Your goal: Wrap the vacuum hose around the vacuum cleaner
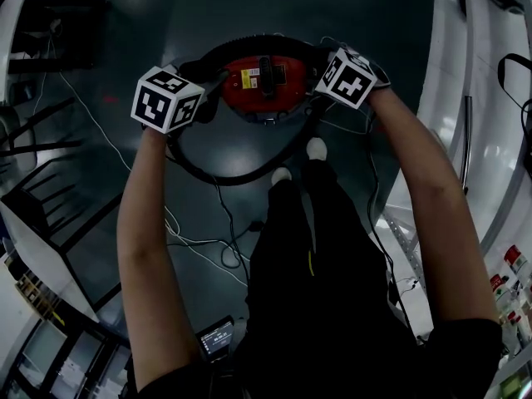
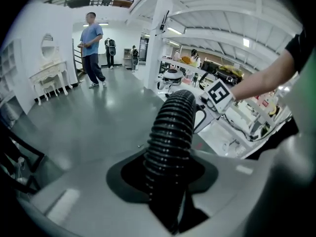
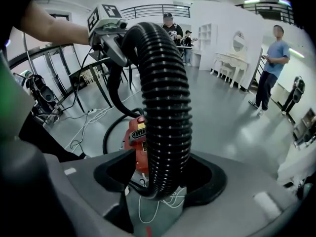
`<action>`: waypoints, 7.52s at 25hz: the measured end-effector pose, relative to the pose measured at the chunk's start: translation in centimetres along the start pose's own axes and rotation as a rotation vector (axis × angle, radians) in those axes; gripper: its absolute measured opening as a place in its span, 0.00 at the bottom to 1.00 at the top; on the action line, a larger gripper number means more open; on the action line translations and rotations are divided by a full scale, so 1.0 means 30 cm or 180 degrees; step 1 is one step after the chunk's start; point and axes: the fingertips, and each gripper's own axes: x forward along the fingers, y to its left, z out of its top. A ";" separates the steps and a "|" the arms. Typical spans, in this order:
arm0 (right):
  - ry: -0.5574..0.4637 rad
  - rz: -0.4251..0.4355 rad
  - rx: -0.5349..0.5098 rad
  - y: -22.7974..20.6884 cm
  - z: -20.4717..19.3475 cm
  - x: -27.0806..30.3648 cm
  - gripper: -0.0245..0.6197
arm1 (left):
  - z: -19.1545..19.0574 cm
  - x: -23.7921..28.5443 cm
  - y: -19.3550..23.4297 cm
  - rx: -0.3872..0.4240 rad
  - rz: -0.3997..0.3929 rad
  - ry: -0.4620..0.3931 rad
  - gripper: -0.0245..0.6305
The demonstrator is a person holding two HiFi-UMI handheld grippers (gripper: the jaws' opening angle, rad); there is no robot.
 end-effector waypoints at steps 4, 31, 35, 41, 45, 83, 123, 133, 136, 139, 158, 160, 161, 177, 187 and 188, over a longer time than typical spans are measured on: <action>0.0086 -0.0047 0.0046 -0.012 -0.027 0.022 0.48 | 0.027 -0.061 -0.016 -0.0108 -0.0118 -0.0144 0.26; 0.0369 -0.0302 -0.0207 -0.129 0.098 0.101 0.25 | -0.283 -0.048 0.029 -0.2098 -0.0037 -0.0555 0.26; 0.0459 -0.0233 -0.0234 -0.140 0.116 0.133 0.25 | -0.348 0.011 0.021 -0.2526 -0.0013 -0.0643 0.27; 0.0461 -0.0085 -0.0272 -0.151 0.127 0.182 0.25 | -0.420 0.079 0.007 -0.2940 0.0106 -0.0748 0.27; 0.0484 -0.0069 -0.0219 -0.163 0.126 0.213 0.25 | -0.453 0.119 0.014 -0.3114 0.0307 -0.0788 0.28; 0.1150 -0.0370 0.0053 -0.247 0.163 0.515 0.26 | -0.711 0.376 0.214 -0.4008 0.0104 -0.0484 0.29; 0.1167 -0.1418 0.0771 -0.284 0.287 0.614 0.47 | -0.862 0.491 0.437 -0.3676 -0.0168 0.0130 0.29; 0.0873 -0.1560 0.0106 -0.230 0.415 0.600 0.50 | -0.901 0.483 0.412 -0.3717 -0.0099 0.0213 0.29; 0.0702 -0.1525 0.0201 -0.197 0.466 0.603 0.40 | -0.909 0.479 0.428 -0.3763 -0.0071 0.0231 0.29; 0.0483 -0.1485 0.0368 -0.165 0.517 0.601 0.36 | -0.893 0.487 0.459 -0.3803 -0.0044 0.0204 0.29; 0.0291 -0.1125 0.0588 -0.044 0.533 0.690 0.39 | -0.907 0.470 0.517 -0.4168 0.0131 -0.0053 0.28; 0.0283 -0.1073 0.0570 -0.014 0.531 0.703 0.39 | -0.913 0.468 0.553 -0.4336 0.0195 -0.0137 0.29; 0.0279 -0.1044 0.0570 -0.001 0.529 0.710 0.39 | -0.918 0.467 0.572 -0.4394 0.0232 -0.0166 0.29; 0.0168 -0.0482 0.0451 0.130 0.603 0.840 0.39 | -0.982 0.495 0.530 -0.4757 0.0044 -0.0132 0.29; 0.0034 0.0061 0.0566 0.276 0.636 0.901 0.37 | -0.980 0.484 0.547 -0.4461 -0.0287 -0.0054 0.29; -0.0001 0.0147 0.0583 0.299 0.642 0.901 0.37 | -0.980 0.485 0.549 -0.4427 -0.0303 -0.0044 0.28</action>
